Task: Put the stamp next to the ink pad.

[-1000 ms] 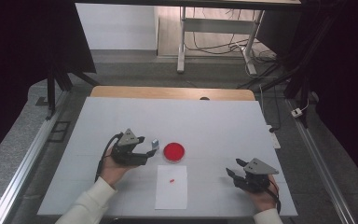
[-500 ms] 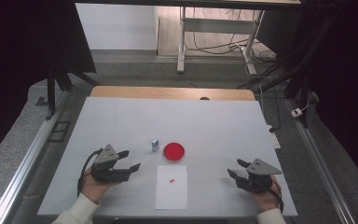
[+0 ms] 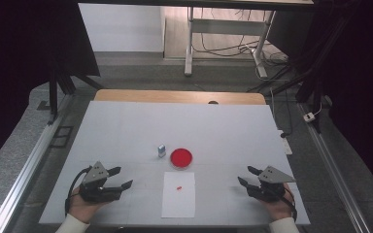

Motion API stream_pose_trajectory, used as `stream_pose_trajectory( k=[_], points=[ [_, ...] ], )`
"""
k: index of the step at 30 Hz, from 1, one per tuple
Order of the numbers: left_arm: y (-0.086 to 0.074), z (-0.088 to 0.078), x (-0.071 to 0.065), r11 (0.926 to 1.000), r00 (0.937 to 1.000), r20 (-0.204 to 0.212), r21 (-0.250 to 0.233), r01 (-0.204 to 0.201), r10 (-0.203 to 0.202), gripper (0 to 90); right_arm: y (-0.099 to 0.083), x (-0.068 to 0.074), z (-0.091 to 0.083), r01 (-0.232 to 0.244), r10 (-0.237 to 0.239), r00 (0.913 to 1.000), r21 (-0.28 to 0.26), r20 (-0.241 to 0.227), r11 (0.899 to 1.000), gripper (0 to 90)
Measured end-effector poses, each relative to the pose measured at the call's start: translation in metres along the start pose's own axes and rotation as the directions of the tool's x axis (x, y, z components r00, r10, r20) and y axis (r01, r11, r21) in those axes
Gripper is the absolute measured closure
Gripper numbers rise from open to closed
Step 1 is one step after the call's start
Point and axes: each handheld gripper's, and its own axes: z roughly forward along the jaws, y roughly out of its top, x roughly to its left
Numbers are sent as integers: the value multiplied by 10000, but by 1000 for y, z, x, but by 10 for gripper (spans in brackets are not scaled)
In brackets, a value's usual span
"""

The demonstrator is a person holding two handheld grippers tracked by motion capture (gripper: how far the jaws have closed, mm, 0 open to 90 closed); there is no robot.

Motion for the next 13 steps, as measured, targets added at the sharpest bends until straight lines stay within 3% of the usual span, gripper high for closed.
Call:
stream_pose_trajectory(
  k=[13],
  points=[
    [0, 3, 1, 9999, 10000, -53, 109, -12, 13, 321, 2, 3, 0, 167, -167, 9999, 15, -5, 9999, 422]
  ],
)
